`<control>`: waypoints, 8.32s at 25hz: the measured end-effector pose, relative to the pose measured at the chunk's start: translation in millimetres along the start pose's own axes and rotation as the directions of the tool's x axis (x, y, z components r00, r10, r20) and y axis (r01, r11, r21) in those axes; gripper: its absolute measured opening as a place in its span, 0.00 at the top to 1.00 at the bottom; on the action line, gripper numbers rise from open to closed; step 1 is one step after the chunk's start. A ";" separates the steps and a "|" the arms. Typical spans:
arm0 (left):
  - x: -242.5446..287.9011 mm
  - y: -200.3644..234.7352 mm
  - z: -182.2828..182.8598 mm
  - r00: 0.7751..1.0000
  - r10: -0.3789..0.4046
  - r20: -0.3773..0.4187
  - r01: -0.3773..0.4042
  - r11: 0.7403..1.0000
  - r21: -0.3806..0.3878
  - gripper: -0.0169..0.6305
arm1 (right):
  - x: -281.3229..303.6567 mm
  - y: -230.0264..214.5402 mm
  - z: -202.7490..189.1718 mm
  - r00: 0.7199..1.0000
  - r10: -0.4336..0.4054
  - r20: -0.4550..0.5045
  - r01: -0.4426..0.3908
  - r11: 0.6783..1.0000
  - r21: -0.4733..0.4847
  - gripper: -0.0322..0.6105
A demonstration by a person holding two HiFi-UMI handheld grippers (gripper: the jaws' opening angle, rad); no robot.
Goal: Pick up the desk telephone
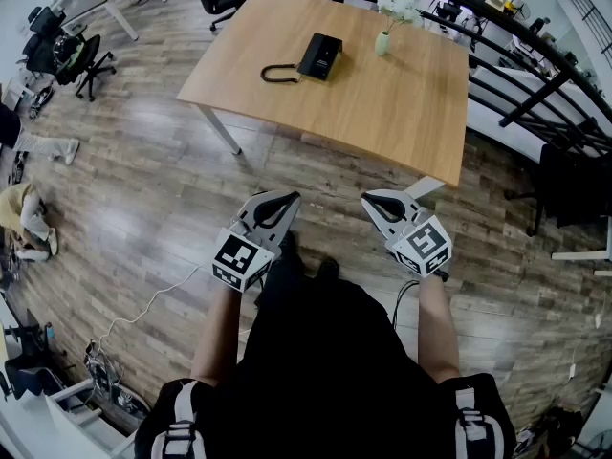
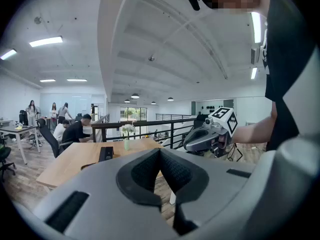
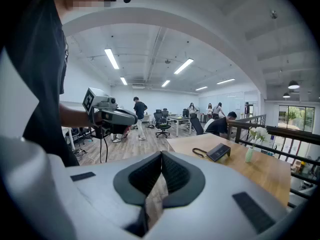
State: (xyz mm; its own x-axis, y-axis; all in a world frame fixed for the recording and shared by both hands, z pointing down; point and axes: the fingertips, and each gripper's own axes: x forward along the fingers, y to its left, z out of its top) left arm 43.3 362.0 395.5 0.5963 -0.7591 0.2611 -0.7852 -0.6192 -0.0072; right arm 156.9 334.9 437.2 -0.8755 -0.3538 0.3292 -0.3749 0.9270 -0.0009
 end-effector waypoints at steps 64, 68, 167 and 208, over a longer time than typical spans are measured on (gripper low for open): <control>85.4 229.4 5.0 0.992 -0.125 -0.002 0.125 0.991 -0.050 0.95 | 160.4 -123.7 27.4 0.990 -0.106 -0.091 0.119 0.981 0.151 0.91; 107.4 250.1 5.8 0.983 -0.185 -0.001 0.184 0.981 -0.059 0.95 | 169.7 -142.8 26.4 0.982 -0.153 -0.107 0.171 0.969 0.181 0.91; 329.7 498.5 -40.4 0.946 -0.313 -0.082 0.266 0.896 -0.354 0.94 | 346.0 -386.8 7.6 0.973 -0.164 -0.165 0.217 0.896 0.388 0.91; 468.3 523.5 -186.8 0.760 -0.555 -0.338 0.273 0.745 -0.608 0.63 | 422.6 -486.2 -127.6 0.984 -0.044 -0.172 0.157 0.669 0.726 0.67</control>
State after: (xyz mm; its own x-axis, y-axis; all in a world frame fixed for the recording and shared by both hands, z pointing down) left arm -119.8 -280.2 694.2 0.8324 -0.1658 0.5288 -0.5238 -0.5468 0.6532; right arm 8.1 -249.5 697.3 -0.7925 -0.3677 0.4865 -0.6098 0.4749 -0.6345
